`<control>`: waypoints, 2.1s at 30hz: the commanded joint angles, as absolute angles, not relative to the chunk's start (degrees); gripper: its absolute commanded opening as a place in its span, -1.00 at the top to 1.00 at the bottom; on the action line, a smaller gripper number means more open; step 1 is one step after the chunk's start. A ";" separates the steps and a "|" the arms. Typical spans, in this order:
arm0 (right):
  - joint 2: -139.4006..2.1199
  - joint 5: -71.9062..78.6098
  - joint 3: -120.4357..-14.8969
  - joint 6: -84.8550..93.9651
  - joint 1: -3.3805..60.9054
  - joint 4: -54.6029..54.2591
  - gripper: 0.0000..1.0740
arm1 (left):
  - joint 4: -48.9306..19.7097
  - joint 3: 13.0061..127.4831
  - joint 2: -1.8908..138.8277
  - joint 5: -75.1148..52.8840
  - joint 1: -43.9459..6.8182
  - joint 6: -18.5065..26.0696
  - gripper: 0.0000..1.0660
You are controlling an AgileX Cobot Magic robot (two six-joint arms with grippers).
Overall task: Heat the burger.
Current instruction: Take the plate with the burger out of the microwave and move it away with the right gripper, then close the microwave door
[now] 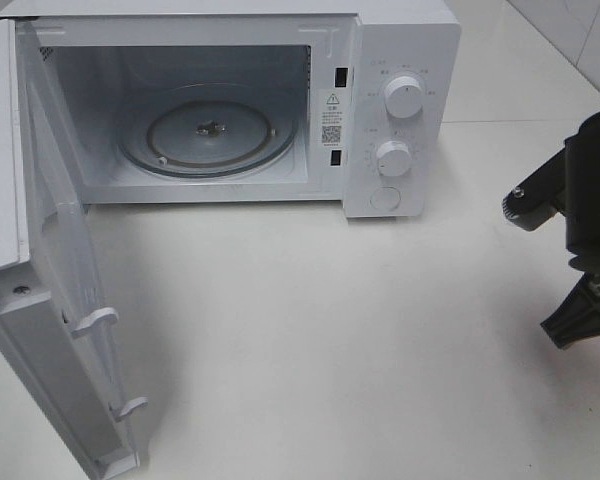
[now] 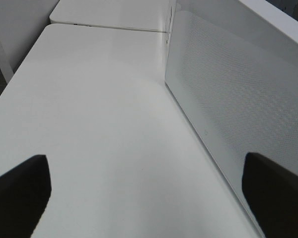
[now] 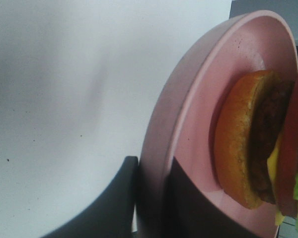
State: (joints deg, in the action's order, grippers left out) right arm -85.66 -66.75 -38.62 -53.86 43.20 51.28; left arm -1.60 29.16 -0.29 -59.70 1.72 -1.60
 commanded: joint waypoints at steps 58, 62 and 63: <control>-94.14 -45.95 -39.08 -61.31 35.41 43.20 -0.07 | -1.66 28.99 -1.49 -59.36 1.95 -1.49 -0.92; -86.57 -43.54 -39.08 -52.71 35.41 38.27 -0.07 | -1.66 28.99 -1.49 -59.36 1.95 -1.49 -0.92; -84.97 -43.26 -39.08 -50.31 35.41 37.18 -0.07 | -1.66 28.99 -1.49 -59.36 1.95 -1.49 -0.92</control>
State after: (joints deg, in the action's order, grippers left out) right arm -88.87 -44.06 -39.02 -56.49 35.52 40.05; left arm -1.60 29.16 -0.29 -59.70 1.72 -1.60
